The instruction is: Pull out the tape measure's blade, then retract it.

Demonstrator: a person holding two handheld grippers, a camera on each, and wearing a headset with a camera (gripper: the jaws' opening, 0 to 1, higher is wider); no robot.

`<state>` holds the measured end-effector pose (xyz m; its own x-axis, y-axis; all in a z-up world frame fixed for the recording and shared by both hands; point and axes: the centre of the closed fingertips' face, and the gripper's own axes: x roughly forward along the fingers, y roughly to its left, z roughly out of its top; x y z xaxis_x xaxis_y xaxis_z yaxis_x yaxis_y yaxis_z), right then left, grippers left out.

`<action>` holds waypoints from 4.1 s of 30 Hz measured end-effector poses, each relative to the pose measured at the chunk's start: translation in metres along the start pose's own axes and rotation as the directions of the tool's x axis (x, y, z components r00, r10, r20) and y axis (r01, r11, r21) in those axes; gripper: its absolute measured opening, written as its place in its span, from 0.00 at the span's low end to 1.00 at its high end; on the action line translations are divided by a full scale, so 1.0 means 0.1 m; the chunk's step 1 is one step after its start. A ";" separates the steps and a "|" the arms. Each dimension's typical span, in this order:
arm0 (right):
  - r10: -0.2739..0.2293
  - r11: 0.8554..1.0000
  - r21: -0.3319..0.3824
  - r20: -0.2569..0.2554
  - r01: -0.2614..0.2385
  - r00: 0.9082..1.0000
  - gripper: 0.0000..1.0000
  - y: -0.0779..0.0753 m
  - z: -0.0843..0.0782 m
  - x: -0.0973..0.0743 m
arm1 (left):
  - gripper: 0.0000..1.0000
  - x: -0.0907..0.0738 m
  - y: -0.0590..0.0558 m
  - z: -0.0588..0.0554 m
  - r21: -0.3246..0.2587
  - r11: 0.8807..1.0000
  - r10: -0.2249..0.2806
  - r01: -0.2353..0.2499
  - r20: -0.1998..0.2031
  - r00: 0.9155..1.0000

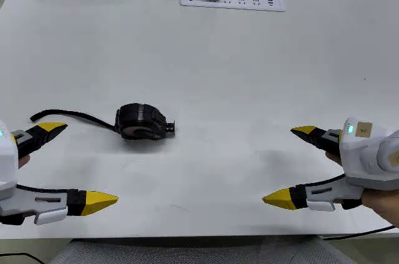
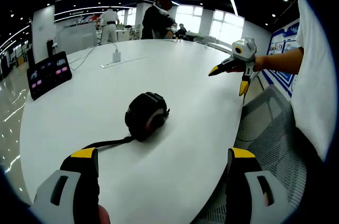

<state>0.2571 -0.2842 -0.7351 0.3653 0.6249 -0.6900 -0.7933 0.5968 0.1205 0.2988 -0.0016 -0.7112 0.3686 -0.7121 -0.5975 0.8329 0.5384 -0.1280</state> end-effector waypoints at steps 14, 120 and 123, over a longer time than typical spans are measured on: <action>-0.010 1.000 0.000 -0.006 0.010 1.000 0.92 -0.05 -0.03 0.01 | 0.99 -0.01 0.04 0.00 -0.008 1.000 0.017 -0.017 0.003 1.000; 0.133 0.981 -0.142 -0.030 -0.136 0.991 0.80 -0.14 0.56 0.79 | 0.66 0.65 0.41 0.20 0.243 0.963 -0.085 0.117 -0.138 0.987; 0.137 0.978 -0.151 -0.036 -0.141 0.990 0.80 -0.14 0.57 0.82 | 0.65 0.69 0.43 0.19 0.247 0.961 -0.090 0.126 -0.153 0.984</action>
<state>0.3254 -0.2129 -0.7528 0.2355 0.6825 -0.6919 -0.9012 0.4199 0.1075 0.3683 -0.0358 -0.7424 0.2248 -0.6806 -0.6973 0.9487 0.3161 -0.0027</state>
